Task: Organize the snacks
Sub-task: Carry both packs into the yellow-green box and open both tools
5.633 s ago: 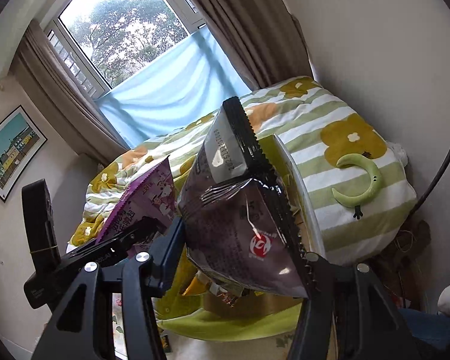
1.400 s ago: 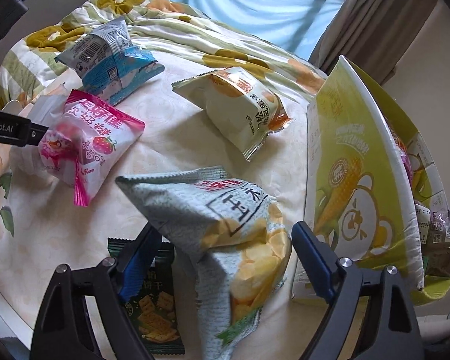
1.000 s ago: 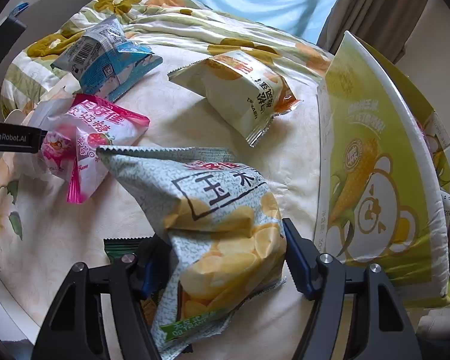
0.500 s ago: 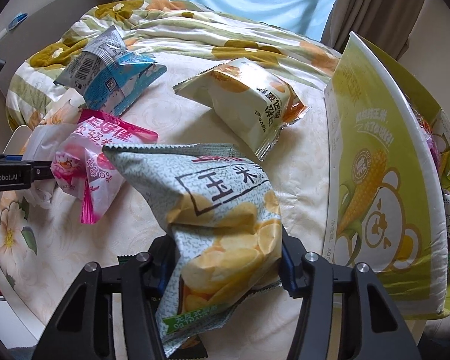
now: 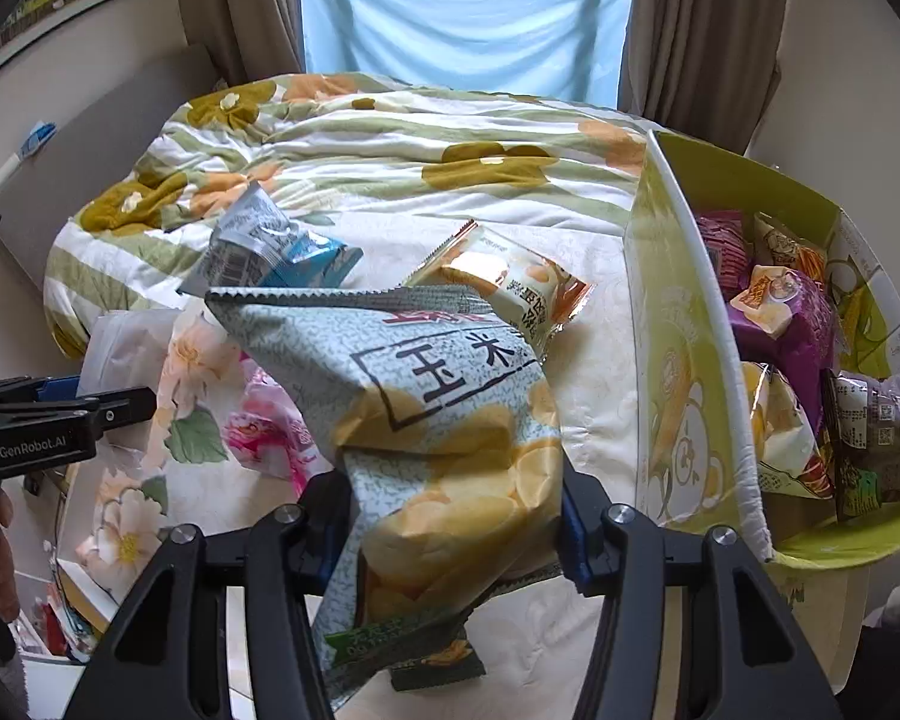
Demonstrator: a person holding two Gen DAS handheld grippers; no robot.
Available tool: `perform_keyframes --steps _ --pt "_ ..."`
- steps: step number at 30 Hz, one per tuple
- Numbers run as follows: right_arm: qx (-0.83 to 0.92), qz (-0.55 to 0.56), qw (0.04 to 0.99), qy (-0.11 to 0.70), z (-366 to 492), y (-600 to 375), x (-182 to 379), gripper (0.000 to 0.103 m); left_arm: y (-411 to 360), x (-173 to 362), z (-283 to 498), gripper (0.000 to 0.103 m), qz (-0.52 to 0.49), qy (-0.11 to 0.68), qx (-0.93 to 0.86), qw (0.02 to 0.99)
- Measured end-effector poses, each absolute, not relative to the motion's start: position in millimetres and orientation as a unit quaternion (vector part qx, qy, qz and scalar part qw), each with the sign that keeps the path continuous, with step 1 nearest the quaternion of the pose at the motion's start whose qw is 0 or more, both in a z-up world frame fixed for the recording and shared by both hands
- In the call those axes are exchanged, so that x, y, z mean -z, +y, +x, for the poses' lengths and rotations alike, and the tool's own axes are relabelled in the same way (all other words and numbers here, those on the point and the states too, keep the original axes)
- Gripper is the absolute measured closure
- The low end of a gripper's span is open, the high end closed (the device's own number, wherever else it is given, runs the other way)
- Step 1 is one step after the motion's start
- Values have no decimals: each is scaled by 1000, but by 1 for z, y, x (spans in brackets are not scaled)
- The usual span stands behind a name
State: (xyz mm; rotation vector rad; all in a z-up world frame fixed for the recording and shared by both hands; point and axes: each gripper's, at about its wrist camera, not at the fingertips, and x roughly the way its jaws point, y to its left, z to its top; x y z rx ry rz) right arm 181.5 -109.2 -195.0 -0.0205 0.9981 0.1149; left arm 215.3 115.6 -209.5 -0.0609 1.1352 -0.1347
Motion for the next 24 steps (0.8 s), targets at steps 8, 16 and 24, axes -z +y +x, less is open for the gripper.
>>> perform_keyframes --steps 8,16,24 --pt "-49 67 892 444 155 -135 138 53 66 137 217 43 -8 477 149 866" --pt "-25 109 907 405 146 -214 85 53 -33 101 224 43 -2 453 212 866" --pt "-20 117 917 380 158 -313 60 53 -157 104 253 43 -31 472 235 849"
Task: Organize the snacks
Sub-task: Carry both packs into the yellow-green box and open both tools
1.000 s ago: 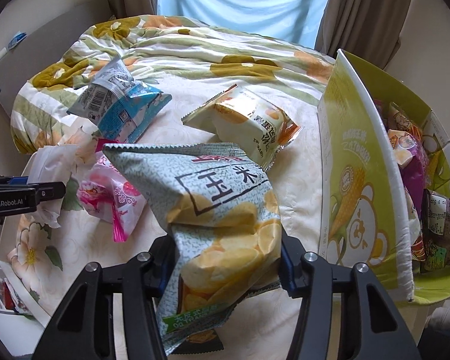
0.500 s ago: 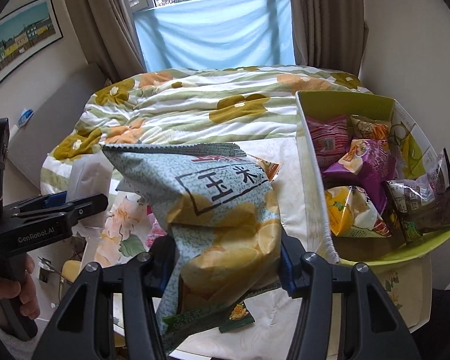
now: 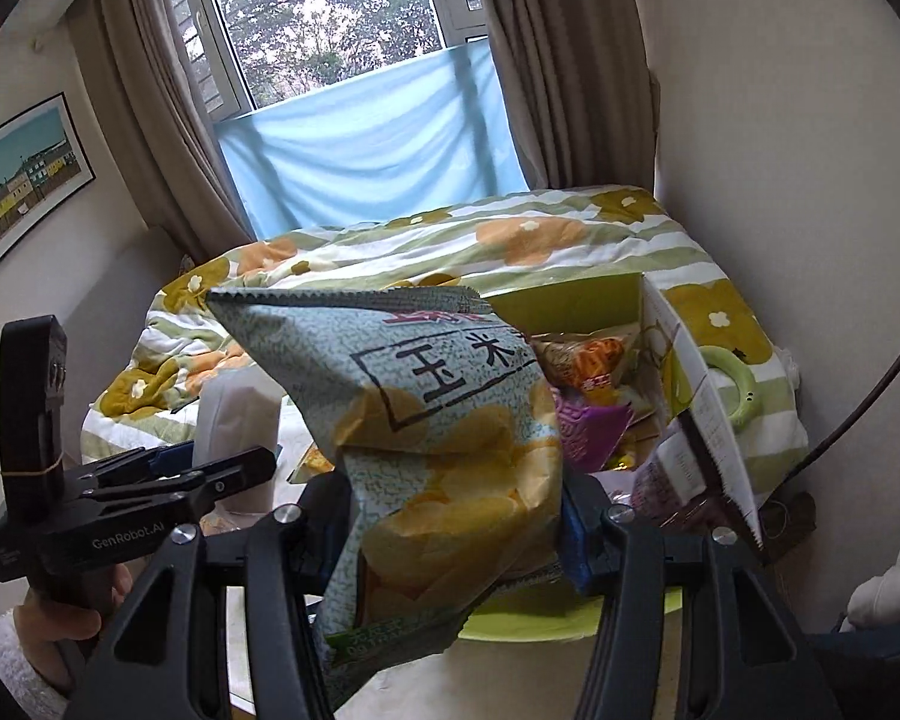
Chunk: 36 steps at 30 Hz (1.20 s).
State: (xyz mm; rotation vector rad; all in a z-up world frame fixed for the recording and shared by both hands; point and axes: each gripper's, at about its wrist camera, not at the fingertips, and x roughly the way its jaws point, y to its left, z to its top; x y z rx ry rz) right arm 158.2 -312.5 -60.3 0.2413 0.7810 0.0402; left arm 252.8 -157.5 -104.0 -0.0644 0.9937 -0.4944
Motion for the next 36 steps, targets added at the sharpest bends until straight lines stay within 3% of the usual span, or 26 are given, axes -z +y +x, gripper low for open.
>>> perform_keyframes --steps 7,14,15,17,18,36 --pt "-44 125 913 385 183 -381 61 53 -245 139 289 43 -22 502 201 841" --pt "-82 135 900 406 215 -420 73 53 -265 168 303 42 -12 525 150 838" --pt "-87 136 899 408 218 -423 75 53 -266 170 303 39 -7 525 144 839" --pt "-94 135 897 411 223 -426 77 53 -266 169 304 18 2 520 131 844" --pt "-98 137 895 412 225 -429 79 53 -264 167 303 1 4 514 124 849" --pt "-134 118 877 446 274 -424 101 52 -215 145 257 1 -39 494 83 865"
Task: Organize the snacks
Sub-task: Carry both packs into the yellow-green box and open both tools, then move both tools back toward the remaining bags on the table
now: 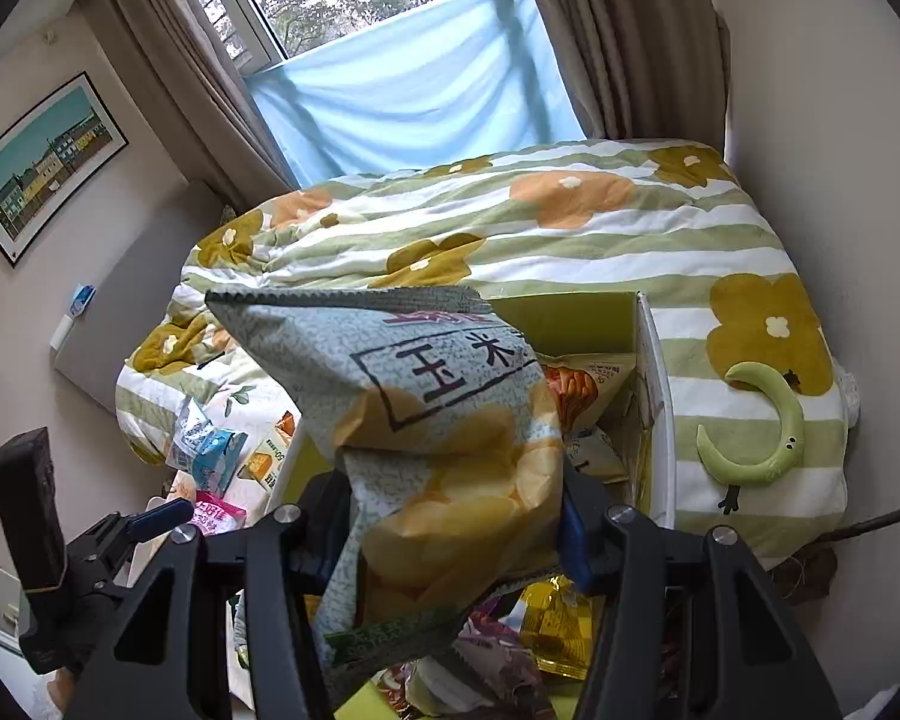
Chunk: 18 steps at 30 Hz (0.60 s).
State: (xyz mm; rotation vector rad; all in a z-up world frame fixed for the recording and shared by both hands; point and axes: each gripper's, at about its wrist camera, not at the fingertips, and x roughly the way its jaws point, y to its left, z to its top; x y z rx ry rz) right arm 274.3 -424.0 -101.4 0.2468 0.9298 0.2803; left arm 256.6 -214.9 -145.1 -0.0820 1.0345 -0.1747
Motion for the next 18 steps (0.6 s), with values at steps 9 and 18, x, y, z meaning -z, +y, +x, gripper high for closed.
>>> perform_keyframes --steps 9,18 --pt "-113 113 872 462 289 -432 127 3 -209 155 253 1 -39 508 73 858" --pt "-101 92 886 443 250 -444 123 3 -207 154 242 1 -42 505 81 859"
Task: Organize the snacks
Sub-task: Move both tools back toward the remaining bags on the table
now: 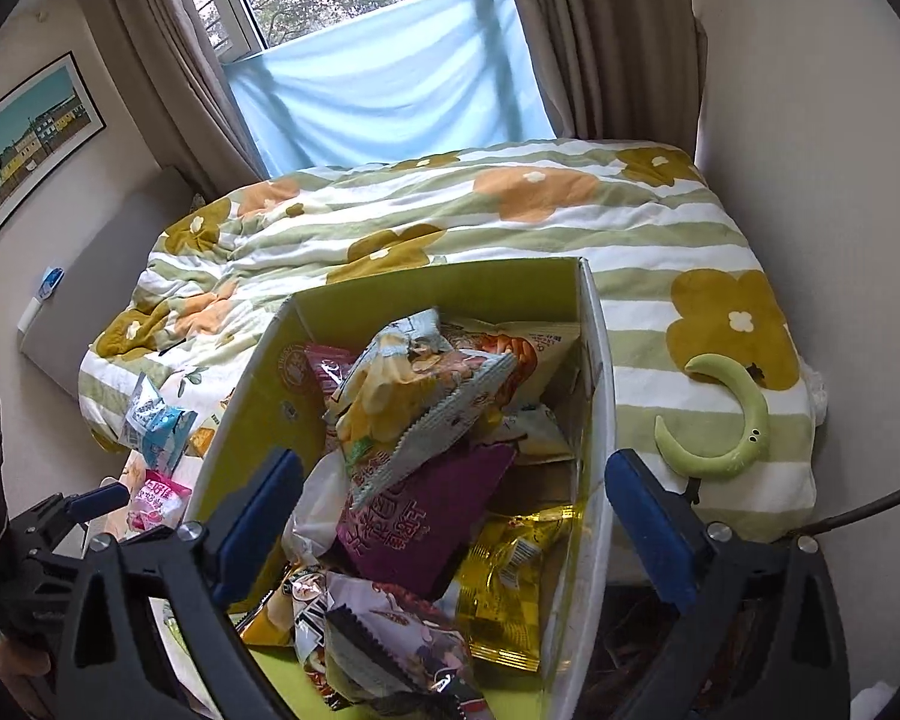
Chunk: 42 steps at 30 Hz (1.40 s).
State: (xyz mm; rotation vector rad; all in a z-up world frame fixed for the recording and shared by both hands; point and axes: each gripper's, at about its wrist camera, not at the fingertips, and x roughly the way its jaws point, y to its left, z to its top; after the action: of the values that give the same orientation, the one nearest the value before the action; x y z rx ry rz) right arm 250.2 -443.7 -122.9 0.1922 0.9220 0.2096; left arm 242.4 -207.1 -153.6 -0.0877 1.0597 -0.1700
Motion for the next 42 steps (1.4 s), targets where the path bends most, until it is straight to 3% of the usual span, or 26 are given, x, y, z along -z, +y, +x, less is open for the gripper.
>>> perform_keyframes --steps 11,22,42 --pt "-125 73 894 424 218 -423 90 3 -194 117 221 1 -30 472 76 878" --pt "-136 80 910 383 177 -367 58 3 -92 94 176 1 -60 439 34 896" --pt "-123 73 905 401 135 -168 98 3 83 150 197 1 -49 505 92 857"
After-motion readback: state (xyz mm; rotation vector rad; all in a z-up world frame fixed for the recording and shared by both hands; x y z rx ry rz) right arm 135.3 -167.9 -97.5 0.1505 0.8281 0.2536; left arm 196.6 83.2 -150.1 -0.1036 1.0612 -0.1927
